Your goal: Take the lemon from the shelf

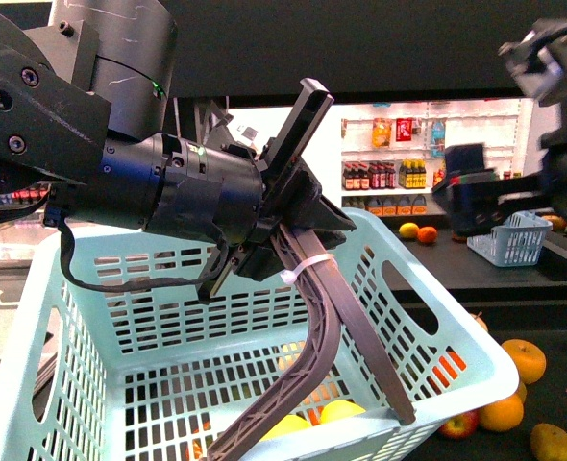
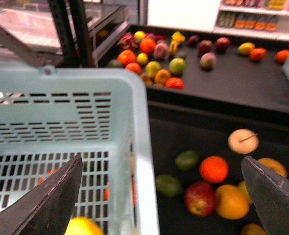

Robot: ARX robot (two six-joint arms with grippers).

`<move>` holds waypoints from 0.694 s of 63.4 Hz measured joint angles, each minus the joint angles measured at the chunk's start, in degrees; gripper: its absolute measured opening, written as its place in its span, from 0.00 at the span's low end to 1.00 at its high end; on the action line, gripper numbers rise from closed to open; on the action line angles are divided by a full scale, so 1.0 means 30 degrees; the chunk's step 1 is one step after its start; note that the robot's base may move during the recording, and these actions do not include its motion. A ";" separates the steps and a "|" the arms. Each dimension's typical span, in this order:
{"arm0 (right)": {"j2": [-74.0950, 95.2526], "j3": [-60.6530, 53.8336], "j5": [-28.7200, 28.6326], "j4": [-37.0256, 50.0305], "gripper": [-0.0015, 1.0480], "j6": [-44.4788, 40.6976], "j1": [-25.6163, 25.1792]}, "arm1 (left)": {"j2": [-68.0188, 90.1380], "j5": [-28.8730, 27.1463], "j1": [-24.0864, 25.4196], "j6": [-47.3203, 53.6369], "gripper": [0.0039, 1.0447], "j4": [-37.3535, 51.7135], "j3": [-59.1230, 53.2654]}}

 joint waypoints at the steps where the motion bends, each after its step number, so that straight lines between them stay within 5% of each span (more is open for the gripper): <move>1: -0.0605 -0.0415 0.0299 0.0015 0.93 -0.0095 -0.0044 | 0.0000 0.0015 0.0000 -0.0029 0.11 0.0000 0.0000; 14: -0.7941 -0.5442 0.2754 -0.1115 0.93 -0.0415 -0.0073 | 0.0000 0.0066 0.0000 -0.0036 0.11 0.0000 0.0000; 31: -1.8513 -0.9267 0.7315 -0.8240 0.93 0.0036 0.2514 | 0.0000 0.0044 0.0000 -0.0036 0.11 0.0000 0.0000; 44: -2.4370 -1.1992 0.3067 -0.9989 0.64 0.1100 0.1056 | 0.0000 0.0036 0.0000 -0.0036 0.11 0.0000 0.0000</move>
